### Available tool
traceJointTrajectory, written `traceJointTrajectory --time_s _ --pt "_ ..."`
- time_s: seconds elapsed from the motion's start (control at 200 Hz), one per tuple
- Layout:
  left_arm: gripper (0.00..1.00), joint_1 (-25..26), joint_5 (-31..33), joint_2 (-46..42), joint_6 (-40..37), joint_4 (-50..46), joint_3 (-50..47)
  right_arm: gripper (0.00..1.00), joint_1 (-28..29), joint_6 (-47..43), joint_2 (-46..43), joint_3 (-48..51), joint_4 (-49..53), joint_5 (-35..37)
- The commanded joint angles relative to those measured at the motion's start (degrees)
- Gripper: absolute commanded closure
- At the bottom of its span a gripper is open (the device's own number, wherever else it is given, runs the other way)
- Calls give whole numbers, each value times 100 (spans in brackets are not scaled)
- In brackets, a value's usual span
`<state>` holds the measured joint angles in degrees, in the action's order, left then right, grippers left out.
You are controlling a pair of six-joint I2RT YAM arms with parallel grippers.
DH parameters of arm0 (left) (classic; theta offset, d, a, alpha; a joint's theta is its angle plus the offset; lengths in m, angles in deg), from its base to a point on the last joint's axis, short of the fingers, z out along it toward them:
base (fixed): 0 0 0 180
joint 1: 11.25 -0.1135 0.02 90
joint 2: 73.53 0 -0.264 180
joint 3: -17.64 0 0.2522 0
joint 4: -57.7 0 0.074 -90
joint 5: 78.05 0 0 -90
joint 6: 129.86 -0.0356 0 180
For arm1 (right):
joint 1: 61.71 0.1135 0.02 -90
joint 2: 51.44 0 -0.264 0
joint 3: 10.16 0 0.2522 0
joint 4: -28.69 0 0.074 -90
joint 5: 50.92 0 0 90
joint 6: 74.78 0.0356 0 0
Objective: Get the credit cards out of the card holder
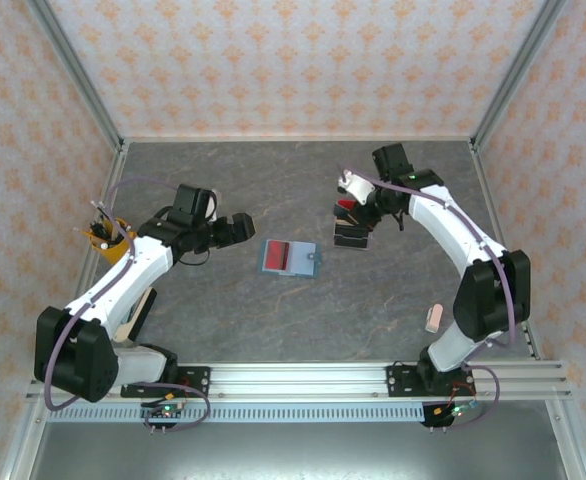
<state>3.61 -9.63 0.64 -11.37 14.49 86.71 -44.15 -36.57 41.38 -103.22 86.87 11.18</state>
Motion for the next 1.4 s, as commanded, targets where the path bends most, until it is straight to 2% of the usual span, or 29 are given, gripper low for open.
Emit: traceJointTrajectory --time_s 0.0,0.681,1.121,1.396 --pt "0 -61 -18 101 -195 -87 129 100 -12 -965 251 -60 459 218" --pt "0 -67 -172 308 -185 -105 124 100 -86 -1507 1032 -279 2 333" --pt "0 -78 -274 509 -150 -42 153 100 -86 -933 1493 -805 -71 -5" --pt "0 -68 -347 623 -131 -4 156 95 -34 -266 1700 -1297 291 -383"
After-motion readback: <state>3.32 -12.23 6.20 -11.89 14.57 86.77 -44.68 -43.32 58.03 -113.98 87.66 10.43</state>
